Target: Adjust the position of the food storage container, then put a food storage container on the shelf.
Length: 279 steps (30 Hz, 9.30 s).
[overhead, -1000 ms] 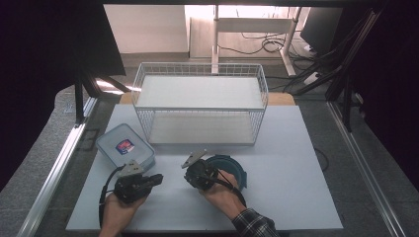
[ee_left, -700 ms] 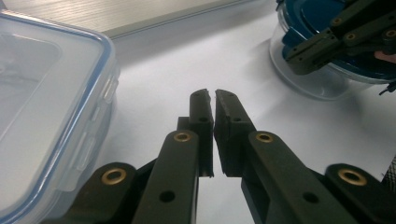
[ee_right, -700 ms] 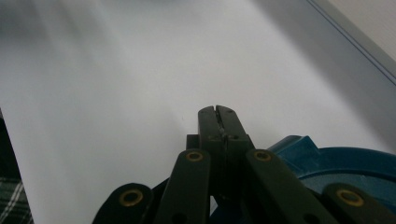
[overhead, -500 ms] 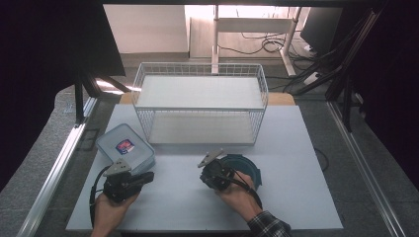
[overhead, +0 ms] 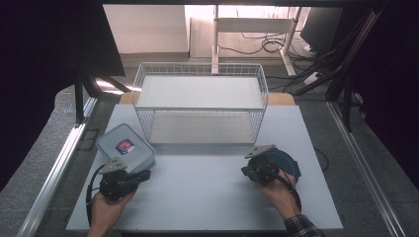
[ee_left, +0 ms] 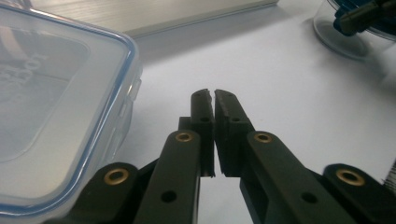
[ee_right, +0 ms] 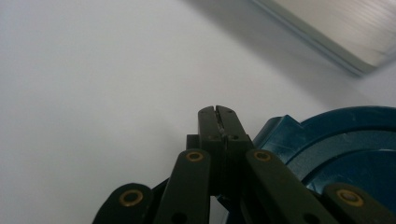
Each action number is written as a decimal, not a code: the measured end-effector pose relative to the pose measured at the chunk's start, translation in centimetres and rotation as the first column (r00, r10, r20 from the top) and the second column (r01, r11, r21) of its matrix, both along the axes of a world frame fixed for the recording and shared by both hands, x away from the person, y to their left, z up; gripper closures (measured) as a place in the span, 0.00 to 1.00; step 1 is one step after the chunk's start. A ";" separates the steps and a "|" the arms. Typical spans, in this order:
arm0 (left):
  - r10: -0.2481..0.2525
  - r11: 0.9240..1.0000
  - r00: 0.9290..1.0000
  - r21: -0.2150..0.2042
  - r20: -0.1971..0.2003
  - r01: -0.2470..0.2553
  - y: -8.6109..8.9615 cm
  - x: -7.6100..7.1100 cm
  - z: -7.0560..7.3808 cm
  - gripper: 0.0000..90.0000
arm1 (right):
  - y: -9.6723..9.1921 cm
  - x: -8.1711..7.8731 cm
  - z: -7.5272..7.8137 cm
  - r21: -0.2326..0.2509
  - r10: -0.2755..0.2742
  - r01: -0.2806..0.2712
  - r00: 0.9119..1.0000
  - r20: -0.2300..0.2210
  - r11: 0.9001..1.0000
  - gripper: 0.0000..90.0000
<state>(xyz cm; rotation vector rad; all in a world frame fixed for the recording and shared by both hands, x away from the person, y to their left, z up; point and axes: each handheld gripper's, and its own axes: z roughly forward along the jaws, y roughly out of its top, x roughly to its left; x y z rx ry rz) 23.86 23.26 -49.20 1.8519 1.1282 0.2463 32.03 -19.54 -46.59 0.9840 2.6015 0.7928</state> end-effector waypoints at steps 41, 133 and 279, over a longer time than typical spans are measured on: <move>0.451 0.878 0.889 0.218 -0.079 -0.426 14.4 14.6 -0.1 1.00 | 1.0 -2.5 -0.3 0.196 0.154 -0.157 0.988 0.030 0.968 0.96; -0.026 0.997 1.000 0.079 -0.017 0.027 -2.7 -1.3 -1.8 0.33 | -2.7 -5.7 -1.3 0.220 0.052 -0.054 0.999 0.016 0.974 0.64; -0.178 0.948 0.984 -0.269 -0.001 0.171 -0.7 15.8 17.0 0.60 | 2.2 9.8 15.6 0.605 0.003 0.011 1.000 -0.022 0.796 0.58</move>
